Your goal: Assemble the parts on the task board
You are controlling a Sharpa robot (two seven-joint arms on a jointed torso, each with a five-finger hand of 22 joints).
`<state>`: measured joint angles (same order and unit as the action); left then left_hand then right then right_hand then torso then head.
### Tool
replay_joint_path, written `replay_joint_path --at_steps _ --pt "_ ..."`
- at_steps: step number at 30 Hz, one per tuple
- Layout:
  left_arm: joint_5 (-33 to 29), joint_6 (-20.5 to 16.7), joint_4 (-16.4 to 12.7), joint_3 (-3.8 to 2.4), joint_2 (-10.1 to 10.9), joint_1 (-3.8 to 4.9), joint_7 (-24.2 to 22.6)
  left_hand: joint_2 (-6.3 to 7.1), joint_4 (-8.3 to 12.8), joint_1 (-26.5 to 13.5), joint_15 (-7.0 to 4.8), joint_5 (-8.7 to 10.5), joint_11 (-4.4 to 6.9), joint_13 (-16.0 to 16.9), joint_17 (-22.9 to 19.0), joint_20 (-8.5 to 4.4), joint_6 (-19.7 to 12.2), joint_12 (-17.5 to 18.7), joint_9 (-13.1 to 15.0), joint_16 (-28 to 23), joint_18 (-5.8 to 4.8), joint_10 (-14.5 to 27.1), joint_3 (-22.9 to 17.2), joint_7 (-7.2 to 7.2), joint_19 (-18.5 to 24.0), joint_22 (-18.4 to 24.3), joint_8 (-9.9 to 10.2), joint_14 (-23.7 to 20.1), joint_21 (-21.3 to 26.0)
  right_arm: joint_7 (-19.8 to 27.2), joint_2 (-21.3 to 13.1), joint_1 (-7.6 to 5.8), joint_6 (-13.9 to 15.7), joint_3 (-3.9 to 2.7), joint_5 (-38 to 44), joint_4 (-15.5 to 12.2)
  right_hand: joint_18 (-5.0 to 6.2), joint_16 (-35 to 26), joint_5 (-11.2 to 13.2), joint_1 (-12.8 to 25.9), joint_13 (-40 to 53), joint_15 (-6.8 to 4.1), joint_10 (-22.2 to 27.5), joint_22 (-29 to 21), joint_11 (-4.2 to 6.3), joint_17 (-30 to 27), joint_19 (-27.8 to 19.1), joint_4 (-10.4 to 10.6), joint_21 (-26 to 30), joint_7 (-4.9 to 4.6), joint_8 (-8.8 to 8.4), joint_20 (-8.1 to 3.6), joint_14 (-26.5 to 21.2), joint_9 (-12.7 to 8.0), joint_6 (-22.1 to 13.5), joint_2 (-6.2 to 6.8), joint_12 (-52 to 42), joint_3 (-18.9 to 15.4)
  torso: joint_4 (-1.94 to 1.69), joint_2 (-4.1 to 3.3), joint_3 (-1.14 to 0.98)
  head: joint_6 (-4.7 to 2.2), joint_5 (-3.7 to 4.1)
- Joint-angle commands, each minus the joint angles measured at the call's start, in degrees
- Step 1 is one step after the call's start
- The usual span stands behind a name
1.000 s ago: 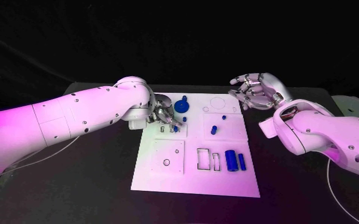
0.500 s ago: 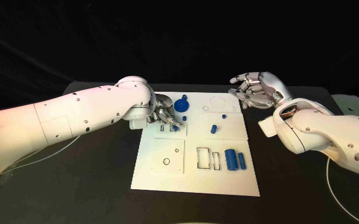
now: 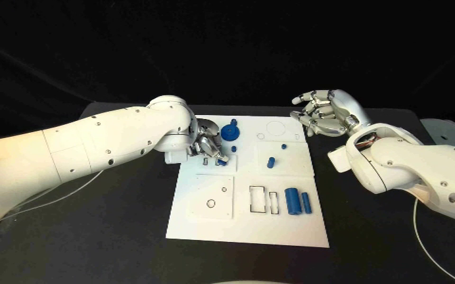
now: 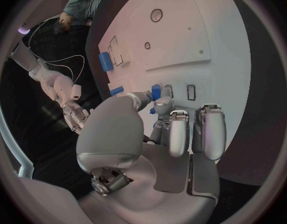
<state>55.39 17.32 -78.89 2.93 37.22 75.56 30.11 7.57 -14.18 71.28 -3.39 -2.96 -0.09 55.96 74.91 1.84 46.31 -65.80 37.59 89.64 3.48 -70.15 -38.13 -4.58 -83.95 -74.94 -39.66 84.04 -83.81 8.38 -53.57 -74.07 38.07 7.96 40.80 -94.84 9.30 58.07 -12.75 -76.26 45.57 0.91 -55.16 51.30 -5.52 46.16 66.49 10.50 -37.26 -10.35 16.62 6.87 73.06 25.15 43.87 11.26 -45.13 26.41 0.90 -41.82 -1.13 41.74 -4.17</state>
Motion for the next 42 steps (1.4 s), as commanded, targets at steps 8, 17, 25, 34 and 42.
replay_joint_path --at_steps 8,17,25,34,42 --pt "-6.3 -2.9 -0.8 -0.2 0.8 0.02 -0.6 0.01 10.3 -4.1 -0.3 -0.23 0.19 0.2 14.8 -0.15 -0.6 -0.1 6.2 0.2 -0.66 -0.7 -13.0 0.31 -0.3 -1.1 -2.6 5.9 -0.3 0.2 0.0 0.03 0.4 0.05 1.7 0.2 0.74 -0.3 -0.3 0.2 -0.2 0.0 0.2 -0.2 0.12 -0.1 0.3 0.0 0.4 -0.08 0.42 -0.08 -0.1 0.1 0.1 0.27 -0.1 0.2 -0.08 0.05 -0.06 0.06 0.0" --pt "-6.6 -6.4 -4.1 -0.27 3.3 0.0 -0.8 0.12 11.7 -5.4 -0.39 -0.31 0.31 0.9 14.8 -0.21 -0.5 -0.9 7.0 0.2 -0.65 -1.4 -14.5 0.43 -0.3 -1.1 -3.3 5.9 -0.3 0.2 -0.2 0.07 0.3 0.11 1.7 0.5 0.78 -0.5 -0.3 0.3 -0.3 0.0 0.2 -0.6 0.11 -0.2 0.3 0.1 0.8 -0.08 0.51 -0.09 -0.1 0.1 0.1 0.33 -0.1 0.2 -0.42 0.25 -0.16 -0.03 0.0" --pt "-1.7 -10.7 -6.7 0.0 5.0 -0.2 -1.0 0.45 13.1 -5.9 -0.54 -0.73 0.48 2.4 15.1 -0.33 -0.2 -2.2 7.6 0.4 -0.63 -2.5 -15.7 0.58 -0.2 -1.0 -3.8 6.0 -0.2 0.5 -0.4 0.07 0.5 0.13 1.6 0.8 0.96 -1.5 -0.4 0.6 -0.7 0.02 0.5 -1.7 0.09 -0.9 0.0 0.2 2.4 -0.08 0.66 -0.09 -0.4 0.1 -0.1 0.41 0.0 0.2 -0.7 0.33 -0.27 0.19 0.18" --pt "2.4 -14.0 -7.6 0.83 5.4 -0.49 -0.9 1.6 14.3 -7.5 -0.8 -6.03 0.77 4.1 15.1 -0.58 0.7 -3.8 8.3 0.4 -0.74 -4.0 -16.8 0.87 -0.5 -1.6 -4.3 6.0 -0.5 0.8 -0.4 0.07 0.7 0.14 1.7 1.1 1.19 -13.3 -0.4 0.8 -6.8 0.09 1.0 -7.7 -0.06 -7.6 0.0 0.1 9.6 -0.19 1.84 -0.05 -2.4 0.4 -0.9 0.79 3.7 1.3 -1.02 0.37 -0.31 0.14 0.55" --pt "4.0 -12.6 -7.2 1.25 4.7 -0.82 -0.6 2.0 14.8 -8.0 -0.95 -8.59 0.97 5.1 15.1 -0.66 1.4 -4.5 8.5 0.4 -0.8 -4.9 -16.5 1.07 -0.7 -2.0 -4.3 6.0 -0.6 1.2 -0.2 0.08 0.9 0.14 1.7 1.1 1.15 -22.0 -0.6 1.1 -11.8 0.59 2.0 -13.2 -0.59 -9.1 1.0 -0.3 15.3 -0.65 2.6 0.33 -1.8 0.5 -1.9 0.9 6.1 1.5 -0.82 0.34 -0.35 0.46 -0.07"
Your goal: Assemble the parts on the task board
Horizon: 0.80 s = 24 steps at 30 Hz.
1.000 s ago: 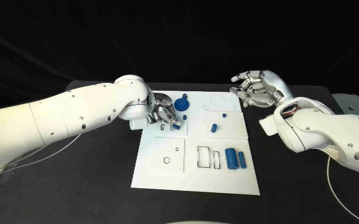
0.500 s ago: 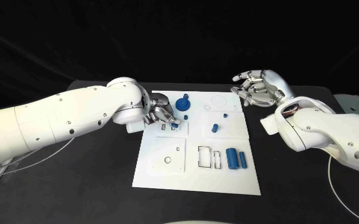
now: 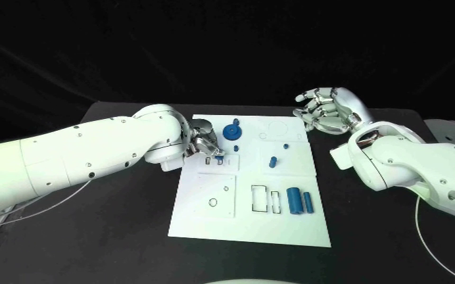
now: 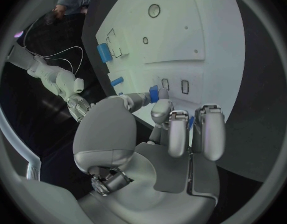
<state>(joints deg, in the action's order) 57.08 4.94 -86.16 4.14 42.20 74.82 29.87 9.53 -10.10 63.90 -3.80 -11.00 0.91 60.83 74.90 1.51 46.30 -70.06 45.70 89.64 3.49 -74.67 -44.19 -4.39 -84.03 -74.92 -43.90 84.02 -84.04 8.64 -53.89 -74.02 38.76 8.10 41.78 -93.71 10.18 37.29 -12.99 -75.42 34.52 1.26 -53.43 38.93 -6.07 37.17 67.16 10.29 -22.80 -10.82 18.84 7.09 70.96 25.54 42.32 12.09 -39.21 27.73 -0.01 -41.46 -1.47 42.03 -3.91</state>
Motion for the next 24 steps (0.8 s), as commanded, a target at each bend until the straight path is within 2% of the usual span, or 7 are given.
replay_joint_path --at_steps 1,9,24 --pt "2.4 0.0 0.2 0.06 -0.4 -0.12 -0.4 0.07 10.7 -0.7 -0.56 -0.83 -0.01 0.3 15.1 -0.32 1.5 -0.3 0.4 0.4 -0.82 -0.5 -10.5 0.91 -0.6 -2.0 0.0 6.0 -0.4 1.0 0.1 0.04 0.2 0.0 0.7 0.0 0.26 -1.7 -0.4 0.3 -1.0 0.24 0.3 -1.2 -0.06 -0.1 0.5 -0.2 1.1 -0.19 0.44 0.12 0.4 0.1 -0.4 0.06 0.3 0.2 0.07 -0.03 0.0 0.19 -0.39" --pt "3.0 1.5 0.7 0.13 -1.0 -0.25 -0.2 0.45 11.0 -1.4 -0.73 -3.41 0.21 0.7 15.1 -0.39 2.1 -0.6 0.4 0.4 -0.85 -1.1 -10.3 1.14 -0.7 -2.2 0.1 6.0 -0.5 1.3 0.2 0.04 0.5 0.0 0.5 -0.1 0.25 -4.2 -0.4 0.4 -3.0 0.32 0.5 -2.9 -0.13 0.0 1.2 -0.4 2.7 -0.23 1.06 0.18 0.9 0.2 -0.3 -0.01 1.1 0.2 0.06 -0.09 0.0 0.3 -0.44" --pt "4.4 2.8 1.8 0.16 -1.7 -0.43 -0.1 0.54 11.0 -1.7 -0.8 -4.66 0.27 0.8 15.1 -0.41 2.3 -0.6 0.5 0.4 -0.85 -1.2 -10.2 1.22 -0.7 -2.3 0.1 6.0 -0.5 2.4 0.1 0.03 1.9 0.0 -0.1 -0.5 0.28 -5.0 -0.6 0.0 -3.9 0.17 0.0 -3.6 0.03 0.2 1.8 -0.8 3.1 -0.11 1.48 0.05 1.5 0.3 -0.1 -0.11 1.1 0.3 0.02 -0.04 -0.01 0.42 -0.39"
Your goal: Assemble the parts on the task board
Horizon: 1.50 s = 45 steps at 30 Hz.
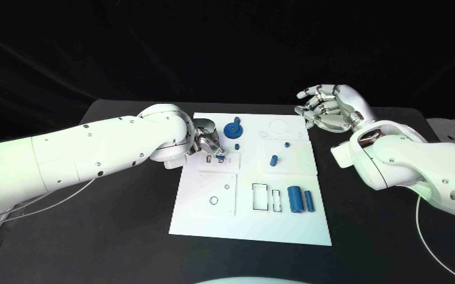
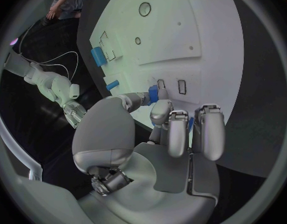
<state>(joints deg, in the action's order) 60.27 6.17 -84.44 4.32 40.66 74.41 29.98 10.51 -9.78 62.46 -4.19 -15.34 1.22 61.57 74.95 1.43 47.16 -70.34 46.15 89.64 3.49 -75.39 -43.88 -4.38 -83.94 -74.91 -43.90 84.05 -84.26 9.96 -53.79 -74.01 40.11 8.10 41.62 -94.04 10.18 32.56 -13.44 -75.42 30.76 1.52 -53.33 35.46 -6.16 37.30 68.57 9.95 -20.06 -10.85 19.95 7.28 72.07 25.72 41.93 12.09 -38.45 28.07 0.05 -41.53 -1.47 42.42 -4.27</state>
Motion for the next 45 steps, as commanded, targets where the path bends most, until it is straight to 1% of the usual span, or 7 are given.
replay_joint_path --at_steps 1,8,15,23,34,40,45 --pt "1.3 1.7 0.2 -0.01 -0.2 -0.03 -0.2 -0.45 10.7 -0.3 -0.4 -0.33 -0.03 0.1 15.0 -0.33 1.5 -0.4 0.1 0.4 -0.85 -0.5 -10.5 1.2 -0.8 -2.3 0.1 6.0 -0.3 1.0 0.0 0.02 0.6 -0.01 0.1 -0.2 0.28 -0.3 -0.2 0.0 -0.1 -0.09 -0.1 -0.1 0.12 0.1 0.4 -0.4 0.4 -0.09 0.37 -0.13 0.4 0.1 0.3 -0.11 0.4 -0.1 -0.04 0.03 -0.01 0.06 -0.06" --pt "1.7 2.6 0.7 0.0 -0.3 -0.04 -0.1 -0.36 10.7 -0.4 -0.41 -0.55 -0.02 0.2 15.0 -0.34 1.5 -0.5 0.1 0.4 -0.87 -0.6 -10.4 1.22 -0.8 -2.3 0.1 6.0 -0.3 1.0 0.0 0.02 0.6 -0.01 0.0 -0.2 0.28 -0.3 -0.2 0.1 -0.2 -0.08 -0.1 -0.1 0.11 0.1 0.4 -0.4 0.4 -0.09 0.38 -0.13 0.4 0.1 0.3 -0.11 0.4 -0.1 -0.07 -0.03 0.07 0.17 -0.12" --pt "1.9 2.9 1.1 0.02 -0.6 -0.19 -0.1 -0.32 10.8 -0.4 -0.42 -0.67 -0.01 0.3 15.0 -0.34 1.5 -0.5 0.1 0.4 -0.87 -0.7 -10.3 1.24 -0.8 -2.3 0.1 6.0 -0.3 1.0 0.0 0.02 0.5 -0.01 0.0 -0.3 0.27 -0.4 -0.2 0.1 -0.3 -0.07 -0.1 -0.2 0.11 0.1 0.4 -0.4 0.5 -0.1 0.41 -0.14 0.5 0.1 0.3 -0.12 0.4 -0.1 0.04 -0.02 0.04 0.31 -0.15" --pt "1.9 2.9 1.2 0.02 -0.6 -0.24 -0.1 -0.29 10.8 -0.5 -0.43 -0.79 0.0 0.3 15.0 -0.34 1.6 -0.6 0.1 0.4 -0.88 -0.7 -10.3 1.25 -0.8 -2.4 0.1 6.0 -0.4 0.9 0.0 0.02 0.5 -0.01 -0.1 -0.3 0.26 -0.5 -0.2 0.2 -0.4 -0.07 -0.1 -0.3 0.1 0.1 0.5 -0.3 0.6 -0.1 0.44 -0.14 0.5 0.1 0.3 -0.14 0.4 -0.1 -0.11 0.01 0.01 0.38 -0.08" --pt "2.0 3.7 1.0 0.07 -0.7 -0.26 -0.1 -0.27 10.7 -0.5 -0.43 -0.89 0.01 0.5 15.0 -0.35 1.6 -0.7 0.1 0.4 -0.87 -0.8 -10.2 1.27 -0.8 -2.4 0.0 6.0 -0.3 0.8 0.1 0.02 0.3 -0.01 -0.1 -0.3 0.26 -0.7 -0.2 0.3 -0.5 -0.06 -0.1 -0.4 0.09 0.2 0.5 -0.3 0.6 -0.1 0.47 -0.14 0.6 0.1 0.3 -0.15 0.4 -0.2 -0.06 0.03 0.0 0.47 -0.21" --pt "2.0 3.8 0.9 0.19 -1.0 -0.27 -0.2 -0.3 10.6 -0.7 -0.46 -1.08 0.06 0.7 15.0 -0.35 1.8 -0.8 0.2 0.4 -0.88 -1.0 -10.1 1.33 -0.8 -2.4 0.0 6.0 -0.4 0.8 0.2 0.02 0.3 -0.01 -0.1 -0.2 0.26 -0.7 -0.2 0.3 -0.6 -0.06 -0.1 -0.4 0.1 0.2 0.6 -0.3 0.7 -0.1 0.49 -0.14 0.6 0.1 0.3 -0.16 0.4 -0.2 -0.07 0.04 -0.03 0.36 -0.27" --pt "2.2 3.3 1.1 0.31 -1.3 -0.44 -0.2 -0.33 10.6 -0.8 -0.47 -1.16 0.07 0.7 15.0 -0.36 1.8 -0.8 0.2 0.4 -0.87 -1.0 -10.0 1.35 -0.8 -2.4 0.0 6.0 -0.3 0.9 0.2 0.02 0.3 -0.01 -0.1 -0.3 0.26 -0.8 -0.2 0.3 -0.6 -0.07 -0.2 -0.5 0.11 0.2 0.6 -0.3 0.7 -0.1 0.51 -0.15 0.7 0.1 0.3 -0.19 0.4 -0.2 0.04 -0.02 0.03 0.3 -0.25"
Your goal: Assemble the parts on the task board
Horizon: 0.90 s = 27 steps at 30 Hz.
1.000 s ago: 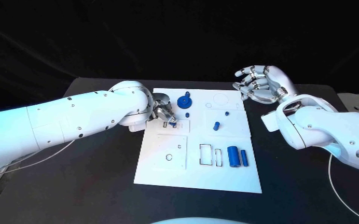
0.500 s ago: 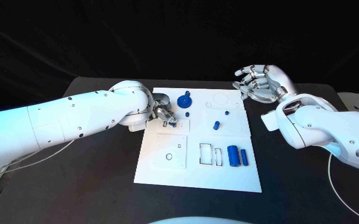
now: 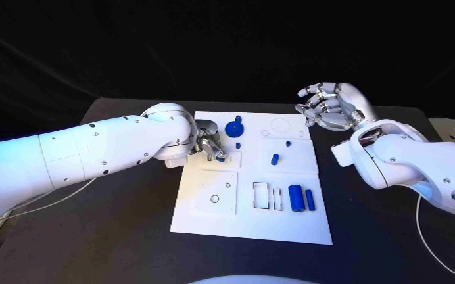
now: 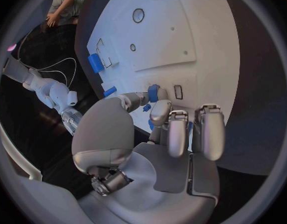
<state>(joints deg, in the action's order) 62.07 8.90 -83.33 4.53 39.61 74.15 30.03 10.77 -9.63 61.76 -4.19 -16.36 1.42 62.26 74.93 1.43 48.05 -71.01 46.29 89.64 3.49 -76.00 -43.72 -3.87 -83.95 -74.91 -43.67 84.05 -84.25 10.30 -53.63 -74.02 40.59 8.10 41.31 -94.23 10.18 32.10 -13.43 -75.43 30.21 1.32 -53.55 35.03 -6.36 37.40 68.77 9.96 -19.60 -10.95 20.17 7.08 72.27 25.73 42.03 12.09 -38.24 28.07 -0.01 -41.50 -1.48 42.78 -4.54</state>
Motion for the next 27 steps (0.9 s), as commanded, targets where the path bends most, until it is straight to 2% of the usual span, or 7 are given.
replay_joint_path --at_steps 1,8,13,22,27 --pt "0.4 0.6 0.0 0.1 -0.2 -0.21 -0.2 -0.59 10.4 -0.1 -0.47 -0.13 -0.13 0.0 15.1 -0.36 0.9 -0.2 0.1 0.4 -0.87 -0.4 -10.2 0.84 -0.8 -2.4 -0.3 6.0 -0.3 0.5 0.0 0.02 -0.2 0.0 0.2 -0.1 0.26 -0.3 -0.2 0.3 -0.1 0.13 0.1 -0.1 0.31 0.1 0.4 -0.3 0.3 0.01 0.29 0.05 0.4 0.1 0.2 -0.19 0.2 -0.1 0.12 -0.05 0.05 -0.06 0.02" --pt "0.5 1.1 -0.1 0.16 -0.3 -0.36 -0.2 -0.62 10.4 -0.1 -0.5 -0.36 -0.09 0.1 15.1 -0.38 1.0 -0.2 0.1 0.4 -0.87 -0.5 -10.2 0.88 -0.8 -2.4 -0.3 6.0 -0.3 0.5 -0.1 0.03 -0.2 0.0 0.1 -0.1 0.26 -0.3 -0.2 0.3 -0.1 0.13 0.1 -0.1 0.31 0.1 0.4 -0.3 0.3 0.01 0.29 0.05 0.4 0.1 0.2 -0.19 0.2 -0.1 0.0 -0.05 0.0 0.02 0.17" --pt "0.6 1.0 -0.2 0.18 -0.2 -0.4 -0.3 -0.59 10.5 -0.1 -0.54 -0.63 -0.04 0.1 15.1 -0.4 1.0 -0.2 0.1 0.4 -0.86 -0.5 -10.2 0.93 -0.8 -2.3 -0.3 6.0 -0.3 0.5 -0.1 0.03 -0.2 0.0 0.1 0.0 0.26 -0.5 -0.3 0.4 -0.2 0.12 0.0 -0.2 0.32 0.1 0.5 -0.3 0.3 0.03 0.35 0.04 0.5 0.1 0.2 -0.22 0.2 -0.2 -0.05 -0.06 0.05 0.02 0.18" --pt "1.0 -1.9 -0.9 0.14 0.1 -0.7 -0.5 -0.57 10.6 -0.3 -0.66 -1.87 0.09 0.3 15.1 -0.49 1.2 -0.4 0.3 0.4 -0.82 -0.7 -10.2 1.05 -0.7 -2.2 -0.5 6.0 -0.2 0.6 0.0 0.06 -0.2 0.0 0.1 0.0 0.26 -0.5 -0.3 0.4 -0.2 0.12 0.0 -0.2 0.32 0.1 0.5 -0.3 0.3 0.03 0.35 0.04 0.5 0.1 0.2 -0.22 0.2 -0.2 0.08 -0.06 0.08 -0.01 0.17" --pt "0.0 -4.4 -2.0 -0.02 0.7 -0.9 -0.7 -0.55 10.7 -0.3 -0.69 -2.13 0.13 0.5 15.1 -0.52 1.3 -0.5 0.3 0.4 -0.84 -0.9 -10.3 1.09 -0.8 -2.3 -0.5 6.0 -0.3 0.6 -0.1 0.07 -0.1 0.0 0.1 0.0 0.27 -0.7 -0.3 0.4 -0.4 0.08 -0.1 -0.4 0.35 0.2 0.6 -0.3 0.5 0.06 0.45 0.02 0.7 0.1 0.3 -0.23 0.2 -0.2 0.02 -0.07 0.05 0.01 0.21"
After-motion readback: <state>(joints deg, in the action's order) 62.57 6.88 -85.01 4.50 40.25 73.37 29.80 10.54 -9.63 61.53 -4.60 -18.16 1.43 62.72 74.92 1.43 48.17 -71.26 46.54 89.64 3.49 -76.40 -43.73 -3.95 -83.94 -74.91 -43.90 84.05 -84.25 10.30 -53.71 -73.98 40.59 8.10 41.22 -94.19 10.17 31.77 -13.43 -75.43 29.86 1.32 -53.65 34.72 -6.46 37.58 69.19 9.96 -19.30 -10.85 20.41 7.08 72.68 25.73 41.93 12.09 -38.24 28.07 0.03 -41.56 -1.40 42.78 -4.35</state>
